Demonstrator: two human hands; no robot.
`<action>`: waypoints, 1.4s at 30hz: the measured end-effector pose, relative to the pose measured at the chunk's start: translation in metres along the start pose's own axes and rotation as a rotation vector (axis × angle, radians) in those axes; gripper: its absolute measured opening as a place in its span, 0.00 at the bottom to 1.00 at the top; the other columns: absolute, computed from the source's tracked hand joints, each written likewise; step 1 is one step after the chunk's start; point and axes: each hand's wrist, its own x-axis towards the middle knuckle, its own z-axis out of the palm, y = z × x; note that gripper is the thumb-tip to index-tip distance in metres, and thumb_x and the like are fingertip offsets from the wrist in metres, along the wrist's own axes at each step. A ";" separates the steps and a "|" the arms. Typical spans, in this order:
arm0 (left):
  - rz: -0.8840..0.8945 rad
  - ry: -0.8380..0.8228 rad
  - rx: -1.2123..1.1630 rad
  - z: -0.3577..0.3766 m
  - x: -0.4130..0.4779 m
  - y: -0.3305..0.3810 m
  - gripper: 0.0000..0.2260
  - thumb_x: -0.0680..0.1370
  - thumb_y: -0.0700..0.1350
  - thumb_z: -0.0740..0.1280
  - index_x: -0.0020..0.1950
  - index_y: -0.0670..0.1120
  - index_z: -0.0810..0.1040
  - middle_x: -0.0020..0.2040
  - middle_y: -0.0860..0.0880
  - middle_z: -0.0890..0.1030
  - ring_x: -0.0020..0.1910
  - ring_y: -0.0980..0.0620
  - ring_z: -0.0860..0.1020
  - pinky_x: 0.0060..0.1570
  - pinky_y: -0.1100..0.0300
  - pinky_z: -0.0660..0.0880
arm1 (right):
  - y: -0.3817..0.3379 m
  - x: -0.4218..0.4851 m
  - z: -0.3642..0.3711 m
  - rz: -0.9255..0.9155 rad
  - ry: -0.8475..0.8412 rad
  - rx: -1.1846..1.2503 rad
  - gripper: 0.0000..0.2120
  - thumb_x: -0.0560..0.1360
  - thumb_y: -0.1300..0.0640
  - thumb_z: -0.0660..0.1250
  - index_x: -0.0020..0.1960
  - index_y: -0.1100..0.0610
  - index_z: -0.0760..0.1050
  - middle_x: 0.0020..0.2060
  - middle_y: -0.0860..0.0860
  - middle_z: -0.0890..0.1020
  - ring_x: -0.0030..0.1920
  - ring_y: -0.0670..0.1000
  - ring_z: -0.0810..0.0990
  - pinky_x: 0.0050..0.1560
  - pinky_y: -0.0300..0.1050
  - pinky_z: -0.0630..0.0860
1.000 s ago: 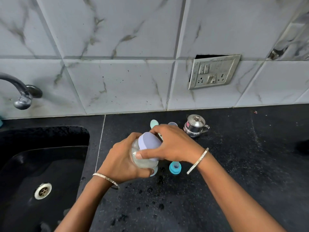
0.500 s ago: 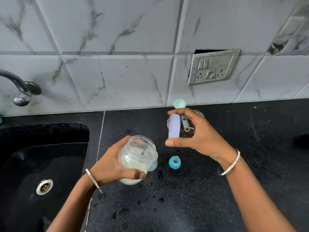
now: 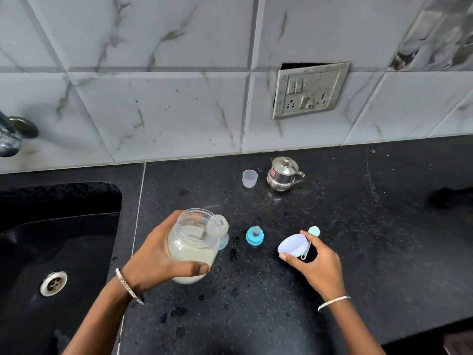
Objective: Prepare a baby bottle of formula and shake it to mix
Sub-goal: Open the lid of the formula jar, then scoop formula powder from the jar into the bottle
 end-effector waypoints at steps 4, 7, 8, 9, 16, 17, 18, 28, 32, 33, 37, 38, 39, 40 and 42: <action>0.014 -0.009 -0.003 0.004 0.001 0.002 0.39 0.58 0.55 0.83 0.66 0.48 0.74 0.59 0.52 0.82 0.60 0.50 0.81 0.56 0.63 0.78 | 0.003 0.000 -0.001 -0.034 0.013 -0.182 0.44 0.55 0.25 0.74 0.64 0.47 0.82 0.61 0.49 0.84 0.69 0.53 0.76 0.75 0.60 0.64; 0.022 -0.005 -0.006 0.004 0.001 0.003 0.39 0.57 0.55 0.82 0.65 0.48 0.74 0.59 0.52 0.82 0.60 0.51 0.81 0.55 0.64 0.77 | 0.006 0.001 0.000 -0.044 -0.042 -0.290 0.45 0.54 0.21 0.68 0.64 0.44 0.82 0.64 0.46 0.82 0.74 0.48 0.69 0.78 0.58 0.54; 0.024 -0.002 -0.007 0.004 0.001 0.003 0.39 0.57 0.55 0.82 0.65 0.48 0.74 0.59 0.53 0.82 0.60 0.51 0.80 0.55 0.65 0.77 | 0.006 0.001 0.001 -0.052 -0.059 -0.320 0.44 0.53 0.21 0.67 0.63 0.43 0.82 0.65 0.45 0.82 0.75 0.47 0.68 0.77 0.57 0.53; 0.025 -0.001 -0.008 0.004 0.001 0.003 0.39 0.57 0.55 0.82 0.66 0.48 0.74 0.59 0.53 0.81 0.60 0.51 0.80 0.55 0.65 0.77 | 0.008 0.001 0.002 -0.061 -0.072 -0.347 0.44 0.54 0.21 0.66 0.64 0.43 0.81 0.65 0.44 0.82 0.75 0.47 0.68 0.77 0.57 0.51; 0.028 0.029 0.044 0.004 0.000 0.002 0.39 0.58 0.52 0.83 0.66 0.49 0.74 0.60 0.51 0.81 0.60 0.49 0.80 0.57 0.56 0.79 | -0.021 -0.002 -0.006 -0.035 -0.084 -0.480 0.45 0.62 0.26 0.75 0.72 0.47 0.76 0.68 0.49 0.81 0.75 0.50 0.70 0.75 0.54 0.46; 0.031 0.039 0.066 0.004 0.000 0.002 0.39 0.58 0.52 0.84 0.66 0.50 0.73 0.60 0.52 0.81 0.60 0.49 0.80 0.57 0.55 0.79 | -0.031 -0.002 -0.011 -0.040 -0.057 -0.418 0.37 0.67 0.30 0.75 0.71 0.47 0.78 0.65 0.51 0.83 0.69 0.52 0.76 0.73 0.54 0.54; 0.037 0.050 0.093 0.004 0.000 0.002 0.39 0.58 0.51 0.84 0.66 0.51 0.73 0.60 0.53 0.81 0.59 0.50 0.80 0.57 0.54 0.79 | -0.043 -0.002 -0.018 -0.071 -0.015 -0.299 0.27 0.72 0.37 0.73 0.68 0.47 0.80 0.60 0.52 0.86 0.60 0.53 0.82 0.68 0.54 0.65; 0.051 0.155 0.310 0.011 0.003 0.007 0.41 0.55 0.53 0.83 0.64 0.58 0.69 0.57 0.61 0.80 0.54 0.57 0.81 0.52 0.52 0.80 | -0.181 -0.039 -0.039 -0.513 -0.216 0.277 0.07 0.77 0.61 0.74 0.51 0.53 0.77 0.37 0.41 0.87 0.36 0.41 0.85 0.34 0.32 0.77; 0.085 0.191 0.433 0.013 0.001 0.008 0.44 0.55 0.56 0.81 0.64 0.58 0.62 0.55 0.61 0.78 0.50 0.55 0.81 0.48 0.51 0.80 | -0.193 -0.045 -0.020 -0.627 -0.197 0.047 0.05 0.70 0.55 0.82 0.42 0.50 0.86 0.35 0.39 0.85 0.34 0.38 0.80 0.37 0.28 0.71; 0.095 0.194 0.481 0.014 0.001 0.009 0.44 0.54 0.58 0.80 0.64 0.57 0.61 0.54 0.60 0.78 0.49 0.53 0.81 0.46 0.49 0.79 | -0.195 -0.047 -0.014 -0.641 -0.186 0.008 0.05 0.69 0.54 0.82 0.41 0.50 0.86 0.36 0.40 0.86 0.35 0.39 0.80 0.38 0.32 0.74; 0.159 0.196 0.681 0.019 0.000 0.017 0.42 0.54 0.60 0.77 0.63 0.55 0.62 0.53 0.59 0.77 0.51 0.50 0.79 0.47 0.48 0.77 | -0.197 -0.048 0.002 -0.660 -0.137 -0.041 0.04 0.68 0.56 0.80 0.42 0.51 0.87 0.37 0.45 0.87 0.35 0.45 0.83 0.38 0.37 0.78; 0.175 0.193 0.709 0.019 -0.001 0.019 0.41 0.55 0.60 0.76 0.63 0.55 0.62 0.54 0.60 0.76 0.52 0.50 0.79 0.47 0.49 0.77 | -0.197 -0.047 0.003 -0.682 -0.143 -0.060 0.04 0.68 0.58 0.79 0.42 0.52 0.87 0.36 0.46 0.87 0.35 0.46 0.81 0.37 0.31 0.72; 0.187 0.190 0.725 0.019 -0.002 0.020 0.41 0.55 0.60 0.76 0.63 0.55 0.63 0.54 0.61 0.75 0.53 0.50 0.79 0.47 0.49 0.76 | -0.198 -0.046 0.003 -0.703 -0.164 -0.087 0.04 0.69 0.61 0.78 0.42 0.53 0.86 0.34 0.46 0.86 0.33 0.47 0.78 0.35 0.26 0.65; 0.195 0.185 0.728 0.018 -0.002 0.021 0.40 0.55 0.60 0.76 0.63 0.55 0.63 0.54 0.62 0.74 0.53 0.51 0.79 0.47 0.49 0.76 | -0.199 -0.046 0.004 -0.724 -0.185 -0.118 0.06 0.68 0.64 0.77 0.39 0.54 0.84 0.32 0.47 0.84 0.30 0.47 0.73 0.32 0.25 0.60; 0.200 0.164 0.719 0.017 -0.001 0.022 0.40 0.55 0.60 0.75 0.63 0.54 0.64 0.54 0.62 0.74 0.52 0.51 0.78 0.47 0.49 0.76 | -0.201 -0.046 0.004 -0.749 -0.221 -0.172 0.12 0.65 0.69 0.79 0.35 0.55 0.80 0.28 0.49 0.80 0.29 0.45 0.67 0.33 0.24 0.52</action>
